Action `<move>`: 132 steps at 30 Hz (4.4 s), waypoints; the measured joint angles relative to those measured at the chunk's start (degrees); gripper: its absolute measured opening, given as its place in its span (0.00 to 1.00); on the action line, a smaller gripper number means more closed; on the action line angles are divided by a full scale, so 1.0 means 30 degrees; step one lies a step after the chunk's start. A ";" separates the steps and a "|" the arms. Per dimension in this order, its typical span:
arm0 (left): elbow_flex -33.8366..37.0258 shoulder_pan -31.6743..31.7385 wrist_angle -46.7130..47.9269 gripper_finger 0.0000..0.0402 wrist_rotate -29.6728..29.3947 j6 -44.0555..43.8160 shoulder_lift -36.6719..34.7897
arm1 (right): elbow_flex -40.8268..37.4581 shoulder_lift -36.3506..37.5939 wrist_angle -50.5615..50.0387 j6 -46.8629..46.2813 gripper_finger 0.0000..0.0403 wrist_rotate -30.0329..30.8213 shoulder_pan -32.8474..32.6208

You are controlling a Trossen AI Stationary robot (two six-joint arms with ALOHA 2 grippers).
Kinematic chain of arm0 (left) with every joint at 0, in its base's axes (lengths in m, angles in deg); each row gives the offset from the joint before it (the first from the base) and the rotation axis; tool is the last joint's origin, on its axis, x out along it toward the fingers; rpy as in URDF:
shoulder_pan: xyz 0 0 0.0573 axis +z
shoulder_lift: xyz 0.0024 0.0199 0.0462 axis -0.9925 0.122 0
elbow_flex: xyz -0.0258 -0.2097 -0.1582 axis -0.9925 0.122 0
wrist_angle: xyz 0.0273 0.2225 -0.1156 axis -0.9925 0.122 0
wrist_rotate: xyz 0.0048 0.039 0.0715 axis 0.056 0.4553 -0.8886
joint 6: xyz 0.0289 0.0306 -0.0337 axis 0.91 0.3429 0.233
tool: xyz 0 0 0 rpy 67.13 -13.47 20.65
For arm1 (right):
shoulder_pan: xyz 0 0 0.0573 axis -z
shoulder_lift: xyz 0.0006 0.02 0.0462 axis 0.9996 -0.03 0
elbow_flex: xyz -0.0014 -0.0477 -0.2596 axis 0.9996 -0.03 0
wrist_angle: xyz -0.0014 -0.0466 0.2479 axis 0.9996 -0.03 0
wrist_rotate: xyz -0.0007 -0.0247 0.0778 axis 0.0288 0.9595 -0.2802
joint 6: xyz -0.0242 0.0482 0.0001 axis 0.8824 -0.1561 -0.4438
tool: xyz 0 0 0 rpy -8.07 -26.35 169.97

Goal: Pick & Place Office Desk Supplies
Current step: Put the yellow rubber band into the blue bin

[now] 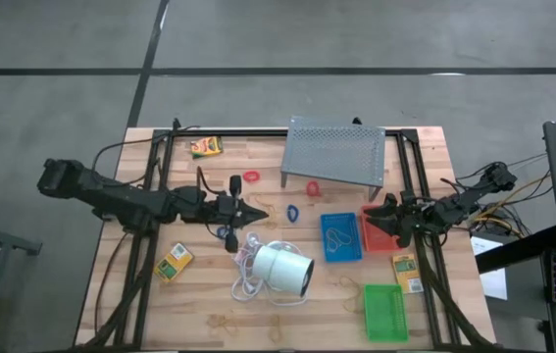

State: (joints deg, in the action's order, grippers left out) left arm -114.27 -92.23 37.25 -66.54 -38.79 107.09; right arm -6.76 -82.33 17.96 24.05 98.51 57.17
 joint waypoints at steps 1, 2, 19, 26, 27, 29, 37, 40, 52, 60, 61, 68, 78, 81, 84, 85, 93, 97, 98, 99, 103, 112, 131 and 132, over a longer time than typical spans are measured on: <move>0.0000 0.0000 0.0006 0.00 0.0036 -0.0109 0.0044 | -0.0002 -0.0001 -0.0004 0.0000 0.46 0.0000 0.0003; 0.0000 0.0000 -0.0084 0.00 0.0031 -0.0238 0.0147 | -0.0001 -0.0005 0.0000 0.0003 0.46 0.0000 0.0002; -0.1196 0.0285 -0.3901 0.01 0.1268 0.0562 0.3801 | 0.0000 0.0010 0.0004 0.0000 0.46 0.0000 0.0000; -0.3181 0.0554 -0.3848 0.01 0.2982 0.1415 0.6040 | 0.0000 0.0007 0.0002 0.0000 0.46 0.0000 0.0007; -0.3446 0.0619 -0.3836 0.01 0.3224 0.1541 0.6387 | -0.0005 0.0002 -0.0002 0.0001 0.46 0.0000 0.0007; -0.4053 0.0773 -0.3837 0.01 0.3754 0.1615 0.7075 | 0.0001 0.0002 -0.0004 0.0007 0.46 0.0000 0.0007; -0.5958 0.1829 -0.3770 0.01 0.6305 0.1596 0.9287 | 0.0000 0.0010 0.0004 0.0001 0.46 0.0000 0.0000; -0.6534 0.1916 -0.3779 0.01 0.7246 0.1601 1.0022 | -0.0006 0.0009 0.0004 0.0000 0.46 0.0000 0.0006; -0.8294 0.1916 -0.3880 0.01 0.8021 0.2922 1.2104 | 0.0001 0.0002 -0.0004 0.0004 0.46 0.0000 0.0007; -0.8145 0.1953 -0.4259 0.01 0.8001 0.3618 1.2165 | 0.0001 0.0002 -0.0004 0.0000 0.46 0.0000 0.0000; -0.8145 0.1953 -0.4267 0.01 0.8002 0.3621 1.2165 | 0.0001 0.0002 -0.0004 0.0000 0.46 0.0000 0.0000; -0.8138 0.2130 -0.4141 0.01 0.7557 0.3363 1.2165 | 0.0001 0.0002 -0.0004 0.0000 0.46 0.0000 0.0000; -0.8145 0.3102 -0.3516 0.01 0.7441 0.2092 1.2165 | -0.0001 0.0002 -0.0004 0.0000 0.46 0.0000 0.0000; -0.8145 0.3156 -0.3469 0.01 0.7444 0.2088 1.2182 | 0.0001 0.0002 -0.0004 0.0000 0.46 0.0000 0.0000; -0.8153 0.3198 -0.3473 0.01 0.7438 0.2000 1.2588 | 0.0001 0.0008 -0.0004 0.0006 0.46 0.0000 0.0000; -0.8153 0.3198 -0.3509 0.01 0.7438 0.1877 1.2836 | -0.0001 0.0002 -0.0004 0.0000 0.46 0.0000 0.0000; -0.8153 0.3198 -0.4784 0.01 0.7438 0.1360 1.3902 | 0.0001 0.0010 -0.0004 0.0000 0.46 0.0000 0.0007; -0.8473 0.3198 -0.4784 0.01 0.7445 0.1355 1.4351 | -0.0003 0.0010 -0.0004 0.0000 0.46 0.0000 0.0007; -0.8600 0.3198 -0.4779 0.01 0.7445 0.1300 1.4547 | 0.0001 0.0010 -0.0004 0.0000 0.46 0.0000 0.0007; -0.8759 0.3198 -0.4797 0.01 0.7445 0.1256 1.4734 | 0.0001 0.0010 -0.0004 0.0000 0.46 0.0000 0.0007; -0.9165 0.3198 -0.4684 0.01 0.7445 0.0891 1.5215 | -0.0001 0.0002 -0.0004 0.0000 0.46 0.0000 0.0007; -1.0191 0.3198 -0.4646 0.01 0.7889 0.0864 1.5130 | 0.0001 -0.0005 -0.0004 0.0000 0.46 0.0000 0.0000; -1.1162 0.3184 -0.3918 0.01 0.8574 0.0879 1.5072 | 0.0001 -0.0005 0.0004 0.0000 0.46 0.0000 0.0000; -1.1156 0.3184 -0.3775 0.01 0.8574 0.0886 1.5079 | 0.0000 -0.0005 0.0004 0.0000 0.46 0.0000 0.0000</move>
State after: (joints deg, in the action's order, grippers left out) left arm -147.74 -82.68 25.93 -40.82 -36.13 152.33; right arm -6.76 -82.34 17.97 24.05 98.51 57.17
